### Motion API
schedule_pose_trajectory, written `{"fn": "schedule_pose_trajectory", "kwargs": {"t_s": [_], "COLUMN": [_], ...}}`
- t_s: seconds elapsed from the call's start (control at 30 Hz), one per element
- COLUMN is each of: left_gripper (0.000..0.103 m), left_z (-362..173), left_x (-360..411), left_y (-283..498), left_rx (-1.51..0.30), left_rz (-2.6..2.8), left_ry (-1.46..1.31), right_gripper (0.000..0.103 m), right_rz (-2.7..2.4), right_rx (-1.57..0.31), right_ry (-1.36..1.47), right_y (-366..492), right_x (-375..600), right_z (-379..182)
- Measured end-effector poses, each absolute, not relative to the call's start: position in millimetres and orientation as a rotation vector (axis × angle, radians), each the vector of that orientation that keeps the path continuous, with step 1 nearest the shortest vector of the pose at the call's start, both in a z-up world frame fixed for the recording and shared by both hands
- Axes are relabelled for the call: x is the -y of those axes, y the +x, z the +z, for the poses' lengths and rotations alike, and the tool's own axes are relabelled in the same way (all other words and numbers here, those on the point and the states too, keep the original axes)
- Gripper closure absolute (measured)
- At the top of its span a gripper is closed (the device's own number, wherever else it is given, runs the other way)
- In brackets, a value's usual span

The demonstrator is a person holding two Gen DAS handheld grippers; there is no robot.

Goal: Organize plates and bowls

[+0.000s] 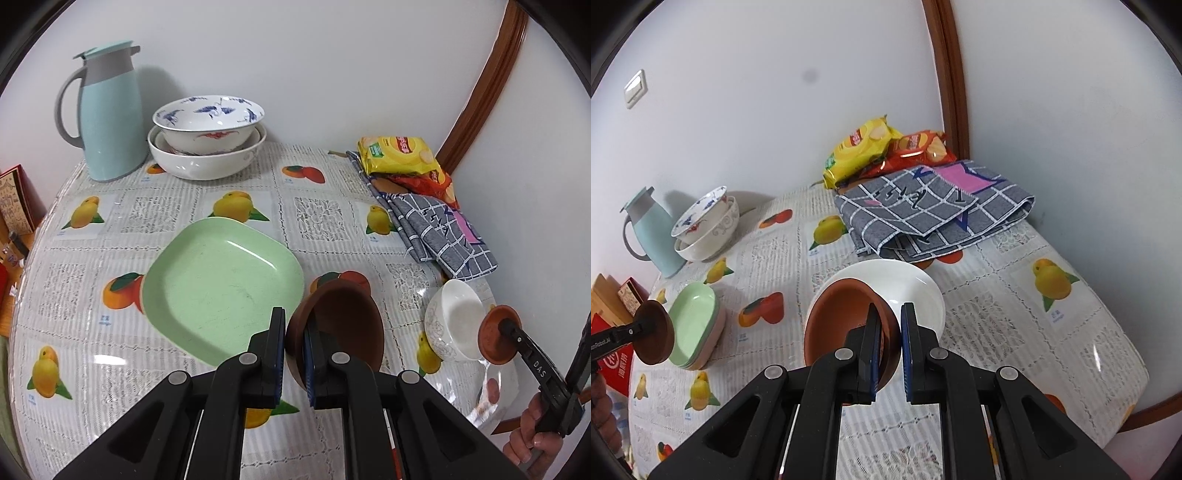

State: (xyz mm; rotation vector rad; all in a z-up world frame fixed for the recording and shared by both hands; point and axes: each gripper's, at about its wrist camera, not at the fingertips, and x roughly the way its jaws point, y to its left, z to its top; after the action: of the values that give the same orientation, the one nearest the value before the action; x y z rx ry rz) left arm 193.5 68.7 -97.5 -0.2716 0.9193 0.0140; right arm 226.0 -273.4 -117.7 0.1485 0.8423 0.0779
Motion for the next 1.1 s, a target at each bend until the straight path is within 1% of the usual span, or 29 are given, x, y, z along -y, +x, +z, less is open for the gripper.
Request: {"fn": "schedule_pose_trajectory", "kwargs": {"t_s": [0.5,0.87,1.1], "left_gripper": [0.094,0.094,0.094], "left_z": [-116.5,-120.0,-123.8], "left_x": [-49.5,-49.8,-53.0], "left_y": [229.6,236.4,240.6], "left_rx": [-0.968,-0.966,-0.974], "left_rz": [-0.006,-0.001,-0.012], "left_ry": [-0.25,-0.242,-0.263], "right_gripper": [0.093,0.092,0.093], "right_rz": [0.085,0.089,0.041], "right_rx": [-0.946,-0.999,-1.027], "right_ry": [0.13,0.102,0.025], "right_y": [268.1,279.6,284.9], "right_x": [271.0,261.1,251.8], "right_z": [-163.9,-177.2,-177.5]}}
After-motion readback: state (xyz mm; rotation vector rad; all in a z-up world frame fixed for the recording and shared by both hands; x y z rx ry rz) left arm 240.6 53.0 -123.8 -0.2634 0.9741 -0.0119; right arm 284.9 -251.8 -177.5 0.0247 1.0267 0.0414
